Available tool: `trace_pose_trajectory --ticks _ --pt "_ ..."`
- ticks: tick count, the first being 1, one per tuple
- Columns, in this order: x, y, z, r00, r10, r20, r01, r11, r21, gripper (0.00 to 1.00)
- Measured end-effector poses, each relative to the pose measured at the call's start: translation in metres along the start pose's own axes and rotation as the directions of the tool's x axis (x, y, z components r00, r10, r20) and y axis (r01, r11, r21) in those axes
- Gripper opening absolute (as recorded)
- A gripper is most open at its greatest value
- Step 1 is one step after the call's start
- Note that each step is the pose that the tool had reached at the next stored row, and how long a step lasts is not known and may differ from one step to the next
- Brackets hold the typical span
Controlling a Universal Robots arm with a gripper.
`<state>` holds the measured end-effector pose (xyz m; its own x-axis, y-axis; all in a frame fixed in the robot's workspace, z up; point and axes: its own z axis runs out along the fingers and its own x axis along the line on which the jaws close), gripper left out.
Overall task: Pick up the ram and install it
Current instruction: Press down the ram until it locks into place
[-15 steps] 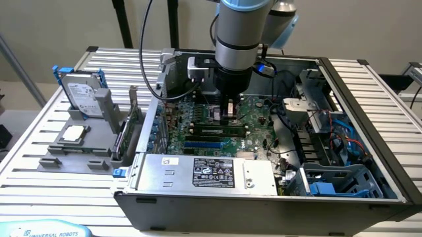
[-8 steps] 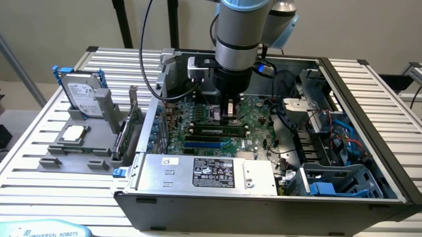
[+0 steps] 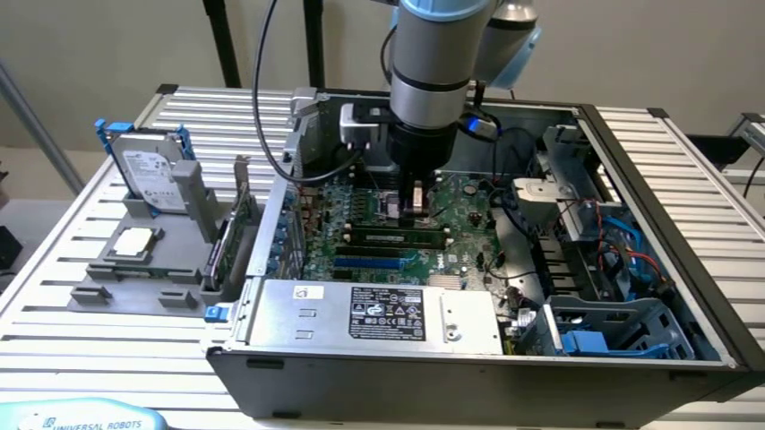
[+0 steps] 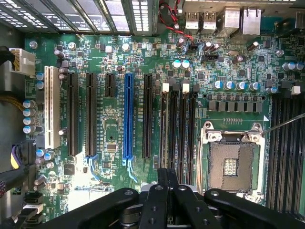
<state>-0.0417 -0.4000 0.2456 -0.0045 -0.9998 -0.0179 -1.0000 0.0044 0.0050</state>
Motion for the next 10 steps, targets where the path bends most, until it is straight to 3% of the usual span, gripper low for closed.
trace_pose_trajectory --ticks 10 --pt "0.0 0.0009 0.011 1.0 0.004 0.0 -0.004 1.0 -0.0067 0.11"
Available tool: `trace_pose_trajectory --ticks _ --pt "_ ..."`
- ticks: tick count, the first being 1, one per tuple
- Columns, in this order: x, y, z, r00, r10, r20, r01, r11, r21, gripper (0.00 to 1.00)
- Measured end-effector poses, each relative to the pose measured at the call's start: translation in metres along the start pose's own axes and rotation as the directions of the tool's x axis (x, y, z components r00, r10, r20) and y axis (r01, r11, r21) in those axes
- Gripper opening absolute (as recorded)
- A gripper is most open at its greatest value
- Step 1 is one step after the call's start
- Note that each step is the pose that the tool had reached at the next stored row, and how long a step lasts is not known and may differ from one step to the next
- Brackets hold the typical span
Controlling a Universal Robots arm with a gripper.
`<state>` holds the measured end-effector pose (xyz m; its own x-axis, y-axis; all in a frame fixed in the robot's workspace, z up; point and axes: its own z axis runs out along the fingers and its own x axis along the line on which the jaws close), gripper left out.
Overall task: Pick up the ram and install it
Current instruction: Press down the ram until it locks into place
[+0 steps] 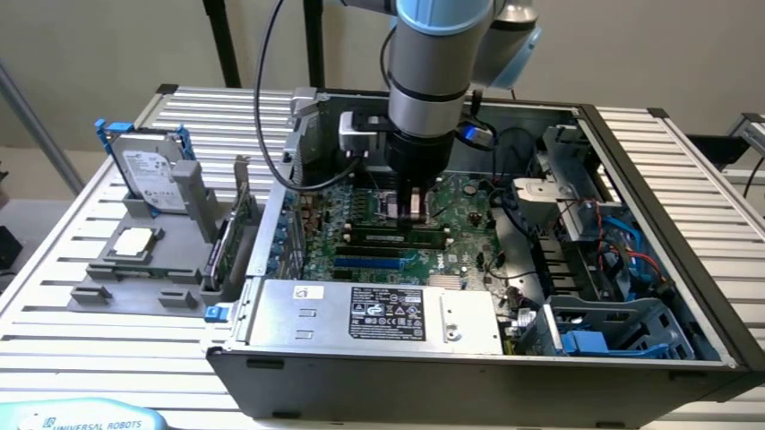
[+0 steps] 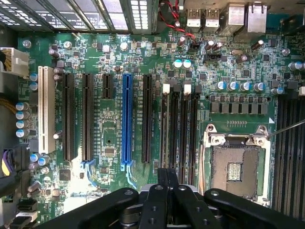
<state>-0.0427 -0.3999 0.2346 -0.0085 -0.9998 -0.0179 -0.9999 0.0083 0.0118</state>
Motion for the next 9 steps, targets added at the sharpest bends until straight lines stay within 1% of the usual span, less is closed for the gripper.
trace_pose_trajectory --ticks 3,5,9 --pt "0.0001 0.0001 0.0036 1.0 0.001 -0.0002 -0.001 1.0 -0.0019 0.11" --pt "0.0003 0.0001 0.0056 1.0 0.002 -0.0013 -0.002 1.0 -0.0031 0.11" --pt "0.0003 0.0001 0.0101 1.0 0.003 -0.0005 -0.003 1.0 -0.0037 0.11"
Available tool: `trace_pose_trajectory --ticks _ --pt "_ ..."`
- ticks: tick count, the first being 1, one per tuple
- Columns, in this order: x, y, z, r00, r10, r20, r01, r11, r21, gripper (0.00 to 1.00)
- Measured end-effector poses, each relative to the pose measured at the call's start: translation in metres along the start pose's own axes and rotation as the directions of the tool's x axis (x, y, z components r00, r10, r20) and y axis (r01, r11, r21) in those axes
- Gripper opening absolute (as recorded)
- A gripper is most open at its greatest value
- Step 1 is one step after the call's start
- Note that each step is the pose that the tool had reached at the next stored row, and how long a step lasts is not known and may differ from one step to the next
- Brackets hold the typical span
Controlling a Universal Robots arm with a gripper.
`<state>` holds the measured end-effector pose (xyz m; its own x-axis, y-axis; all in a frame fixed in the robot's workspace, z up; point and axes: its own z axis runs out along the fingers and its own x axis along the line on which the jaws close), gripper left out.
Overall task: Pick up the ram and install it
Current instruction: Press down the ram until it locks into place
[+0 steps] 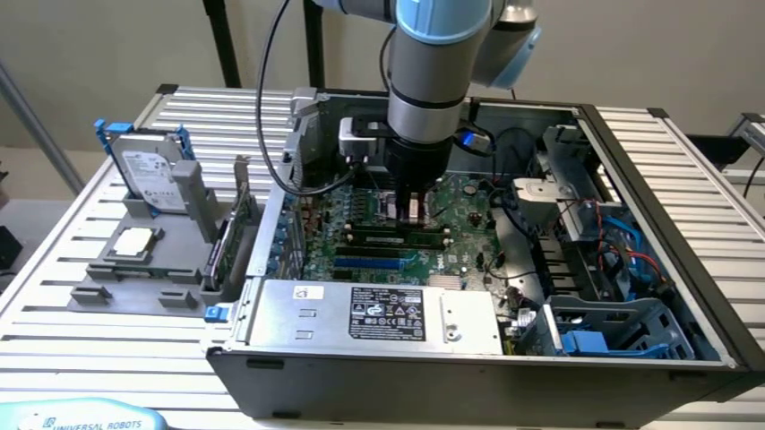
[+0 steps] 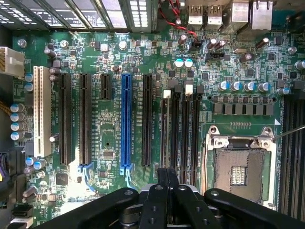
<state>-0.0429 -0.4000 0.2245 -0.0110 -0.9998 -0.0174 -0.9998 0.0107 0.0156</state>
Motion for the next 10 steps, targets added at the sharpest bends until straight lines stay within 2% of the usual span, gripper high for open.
trace_pose_trajectory --ticks 2,4,7,10 --pt "0.0 0.0 -0.0003 1.0 0.0 0.0003 0.0 1.0 -0.0001 0.11" --pt "0.0 0.0 -0.0056 1.0 0.0 0.0037 0.0 1.0 0.0003 0.11" --pt "0.0 0.0003 -0.0188 1.0 0.0 0.0013 0.0 1.0 -0.0007 0.11" --pt "0.0 0.0003 -0.0219 1.0 0.0 0.0022 0.0 1.0 -0.0007 0.11"
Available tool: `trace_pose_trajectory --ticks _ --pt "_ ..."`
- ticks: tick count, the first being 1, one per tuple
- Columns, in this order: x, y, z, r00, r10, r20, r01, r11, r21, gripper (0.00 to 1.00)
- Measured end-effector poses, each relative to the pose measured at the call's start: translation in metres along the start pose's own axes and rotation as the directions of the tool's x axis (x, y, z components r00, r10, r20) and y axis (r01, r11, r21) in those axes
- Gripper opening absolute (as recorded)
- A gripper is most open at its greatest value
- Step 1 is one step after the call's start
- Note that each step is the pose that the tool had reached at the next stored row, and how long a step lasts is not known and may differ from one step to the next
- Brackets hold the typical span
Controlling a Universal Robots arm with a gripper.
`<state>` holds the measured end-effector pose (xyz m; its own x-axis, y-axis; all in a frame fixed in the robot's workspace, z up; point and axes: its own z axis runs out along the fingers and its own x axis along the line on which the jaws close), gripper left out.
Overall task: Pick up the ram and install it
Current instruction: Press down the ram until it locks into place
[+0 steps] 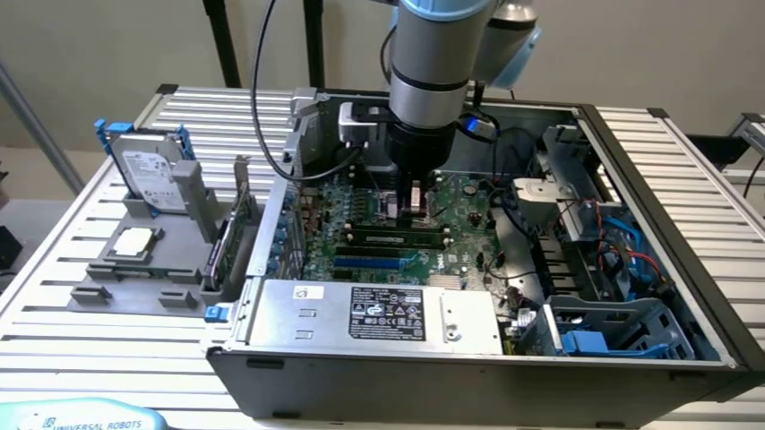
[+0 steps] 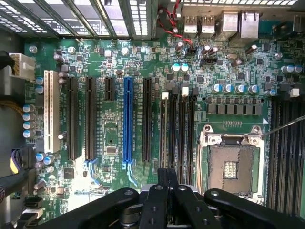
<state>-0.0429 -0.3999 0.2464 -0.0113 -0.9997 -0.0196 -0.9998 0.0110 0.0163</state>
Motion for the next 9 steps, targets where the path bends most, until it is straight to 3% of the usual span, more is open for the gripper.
trace_pose_trajectory --ticks 9 --pt "0.0 0.0 -0.0001 1.0 0.0 0.0002 0.0 1.0 -0.0001 0.11"
